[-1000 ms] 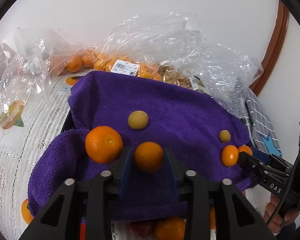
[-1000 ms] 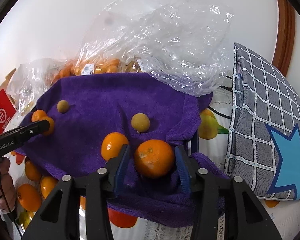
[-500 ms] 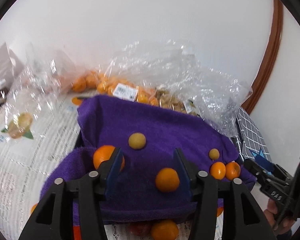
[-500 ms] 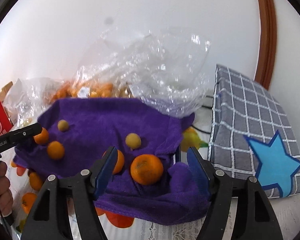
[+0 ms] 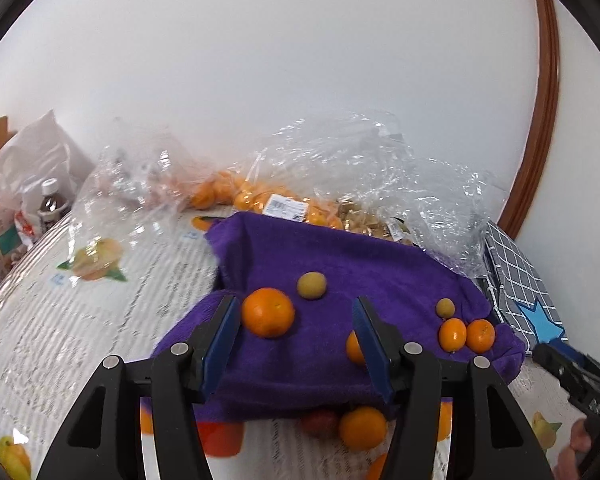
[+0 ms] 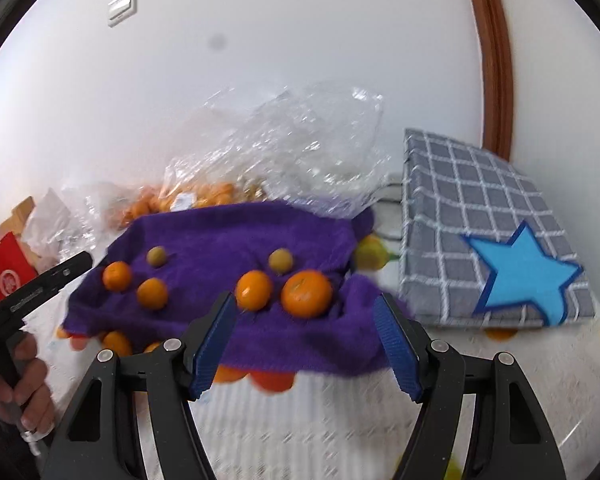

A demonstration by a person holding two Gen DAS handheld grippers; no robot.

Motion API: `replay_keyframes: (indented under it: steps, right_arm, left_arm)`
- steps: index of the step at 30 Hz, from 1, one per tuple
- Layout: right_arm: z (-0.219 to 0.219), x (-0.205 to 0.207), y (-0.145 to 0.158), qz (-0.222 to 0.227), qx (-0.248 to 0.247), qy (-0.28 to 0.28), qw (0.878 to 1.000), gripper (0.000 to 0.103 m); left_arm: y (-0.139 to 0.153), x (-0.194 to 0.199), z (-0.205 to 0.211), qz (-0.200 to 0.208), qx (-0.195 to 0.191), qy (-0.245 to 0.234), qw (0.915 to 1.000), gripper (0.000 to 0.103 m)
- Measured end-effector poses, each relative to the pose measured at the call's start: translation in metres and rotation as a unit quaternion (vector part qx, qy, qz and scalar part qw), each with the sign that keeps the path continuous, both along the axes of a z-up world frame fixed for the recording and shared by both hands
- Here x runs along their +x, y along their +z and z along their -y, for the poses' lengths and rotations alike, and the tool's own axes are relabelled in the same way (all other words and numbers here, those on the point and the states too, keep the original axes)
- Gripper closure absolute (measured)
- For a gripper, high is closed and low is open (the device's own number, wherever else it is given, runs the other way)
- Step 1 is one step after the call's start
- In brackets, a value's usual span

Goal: Organize fruits
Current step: 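Grasp a yellow-orange fruit with the right gripper while the left gripper grasps a small red fruit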

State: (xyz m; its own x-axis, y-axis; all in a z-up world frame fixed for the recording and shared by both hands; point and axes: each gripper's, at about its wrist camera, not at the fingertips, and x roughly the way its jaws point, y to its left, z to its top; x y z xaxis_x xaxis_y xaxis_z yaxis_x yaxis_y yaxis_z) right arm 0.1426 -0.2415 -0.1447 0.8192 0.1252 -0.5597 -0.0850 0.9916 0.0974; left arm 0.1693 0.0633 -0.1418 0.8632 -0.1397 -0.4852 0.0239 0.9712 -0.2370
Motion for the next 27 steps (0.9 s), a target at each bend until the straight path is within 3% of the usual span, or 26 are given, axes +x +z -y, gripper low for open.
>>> replay_keyframes:
  steps: [9,13,22,27]
  right_arm:
    - [-0.052,-0.019,-0.018,-0.055,-0.038,0.109,0.992,0.053]
    - [-0.068,-0.018,-0.026,-0.078,-0.027,0.15,0.985,0.053]
    - [-0.088,0.002,-0.035,-0.102,-0.039,0.169,0.979,0.057]
    - [-0.097,0.014,-0.045,-0.12,-0.038,0.181,0.975,0.058]
  left_arm:
    - [-0.005,-0.037,-0.03,-0.007,-0.002,0.028,0.9996,0.045]
    - [-0.008,-0.048,-0.034,-0.016,0.014,0.037,0.9991,0.044]
    - [-0.019,-0.053,-0.051,-0.051,-0.022,0.046,0.9974,0.044]
    - [-0.017,-0.057,-0.044,-0.041,-0.011,0.031,0.9986,0.044]
